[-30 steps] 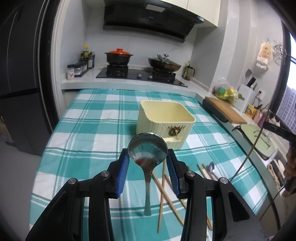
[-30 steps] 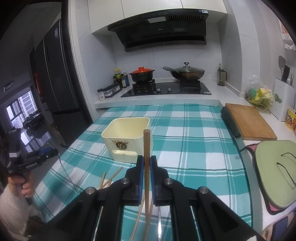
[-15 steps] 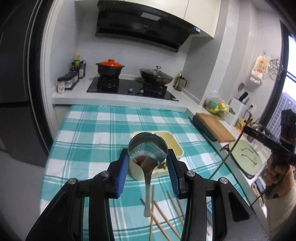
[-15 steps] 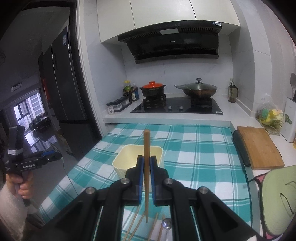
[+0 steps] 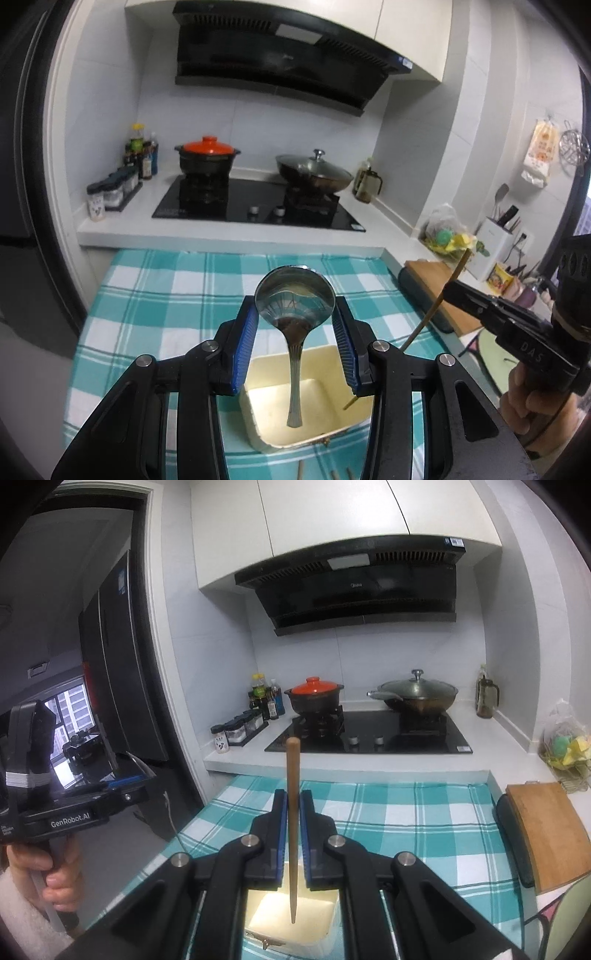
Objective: Organize utensils
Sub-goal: 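Carry the spoon and chopstick over the cream caddy and open both tools, then move both open tools back over the remaining utensils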
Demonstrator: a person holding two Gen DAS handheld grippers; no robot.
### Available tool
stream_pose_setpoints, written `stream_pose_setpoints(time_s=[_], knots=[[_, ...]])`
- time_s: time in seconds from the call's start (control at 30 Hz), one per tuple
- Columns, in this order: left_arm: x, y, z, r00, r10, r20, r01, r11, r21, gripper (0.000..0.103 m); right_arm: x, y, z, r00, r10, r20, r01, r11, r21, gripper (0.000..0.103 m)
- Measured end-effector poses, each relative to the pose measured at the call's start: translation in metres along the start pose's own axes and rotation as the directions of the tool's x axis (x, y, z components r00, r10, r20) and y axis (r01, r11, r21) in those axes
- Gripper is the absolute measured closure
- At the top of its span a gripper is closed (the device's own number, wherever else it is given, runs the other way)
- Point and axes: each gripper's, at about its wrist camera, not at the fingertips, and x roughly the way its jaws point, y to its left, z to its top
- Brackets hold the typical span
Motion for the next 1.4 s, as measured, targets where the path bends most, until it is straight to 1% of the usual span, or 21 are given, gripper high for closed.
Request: stream_pose_setpoints(time_s=[0.17,0.33,0.47,0.53,0.63,0.7,0.73,0.77,0.83,0.87,0.9,0.97,1.0,1.03,1.1,1.17,1.27,1.33,1.4], knots=[[0.058,0.011,-0.023,0.995,0.016,-0.097,-0.019,0.999,-0.034,0.062,0.059,-0.026,-0.029,0.991,0.007,-0.135,0.008,0.993,0.114,0.096],[0.097,0.017,-0.046,0.983,0.044,-0.176,-0.052,0.998,-0.039,0.062,0.1,-0.05,-0.06,0.971,-0.003,-0.241,0.045,0.985,0.167,0.096],[0.119,0.023,-0.059,0.973,0.082,-0.218,-0.093,0.995,-0.038,0.061,0.117,-0.058,-0.074,0.96,-0.015,-0.279,0.068,0.981,0.182,0.096],[0.125,0.027,-0.061,0.97,0.099,-0.223,-0.11,0.993,-0.041,0.06,0.121,-0.062,-0.078,0.959,-0.03,-0.283,0.086,0.978,0.19,0.093],[0.123,0.036,-0.061,0.966,0.108,-0.236,-0.129,0.989,-0.073,0.059,0.123,-0.066,-0.081,0.955,-0.052,-0.292,0.116,0.971,0.208,0.092],[0.108,0.042,-0.061,0.97,0.099,-0.222,-0.122,0.989,-0.089,0.058,0.116,-0.067,-0.079,0.955,-0.068,-0.289,0.134,0.968,0.214,0.088],[0.096,0.043,-0.061,0.972,0.102,-0.212,-0.122,0.989,-0.08,0.052,0.109,-0.066,-0.078,0.957,-0.067,-0.283,0.131,0.968,0.215,0.088],[0.082,0.044,-0.062,0.974,0.113,-0.197,-0.127,0.99,-0.062,0.049,0.1,-0.066,-0.075,0.959,-0.065,-0.277,0.126,0.97,0.209,0.088],[0.05,0.044,-0.068,0.979,0.125,-0.161,-0.13,0.991,-0.02,0.035,0.076,-0.059,-0.071,0.963,-0.072,-0.261,0.118,0.979,0.167,0.084],[0.033,0.044,-0.072,0.98,0.134,-0.148,-0.134,0.991,0.006,0.031,0.062,-0.057,-0.07,0.964,-0.077,-0.253,0.116,0.983,0.145,0.077],[0.013,0.044,-0.079,0.98,0.151,-0.133,-0.147,0.988,0.035,0.024,0.046,-0.053,-0.07,0.966,-0.081,-0.247,0.114,0.986,0.124,0.071],[-0.026,0.043,-0.097,0.98,0.173,-0.103,-0.164,0.983,0.087,0.008,0.013,-0.048,-0.072,0.967,-0.084,-0.242,0.108,0.99,0.085,0.071],[-0.045,0.043,-0.107,0.98,0.179,-0.085,-0.17,0.98,0.107,0.006,-0.003,-0.045,-0.075,0.966,-0.087,-0.245,0.105,0.992,0.065,0.071],[-0.064,0.042,-0.119,0.98,0.189,-0.068,-0.179,0.975,0.13,0.004,-0.019,-0.043,-0.079,0.964,-0.093,-0.248,0.106,0.994,0.04,0.071],[-0.096,0.037,-0.147,0.979,0.197,-0.048,-0.185,0.966,0.182,0.004,-0.052,-0.037,-0.091,0.961,-0.127,-0.247,0.126,0.992,-0.018,0.065],[-0.122,0.032,-0.18,0.977,0.207,-0.041,-0.194,0.957,0.217,0.004,-0.083,-0.03,-0.108,0.957,-0.169,-0.235,0.154,0.985,-0.079,0.062],[-0.147,0.024,-0.23,0.978,0.185,-0.094,-0.161,0.963,0.215,0.004,-0.122,-0.02,-0.144,0.947,-0.227,-0.227,0.198,0.97,-0.142,0.062],[-0.154,0.02,-0.263,0.975,0.165,-0.15,-0.139,0.976,0.17,0.004,-0.144,-0.013,-0.173,0.942,-0.251,-0.224,0.22,0.963,-0.156,0.062],[-0.155,0.014,-0.294,0.968,0.145,-0.205,-0.123,0.985,0.117,0.004,-0.16,-0.005,-0.206,0.936,-0.267,-0.228,0.234,0.959,-0.161,0.062]])
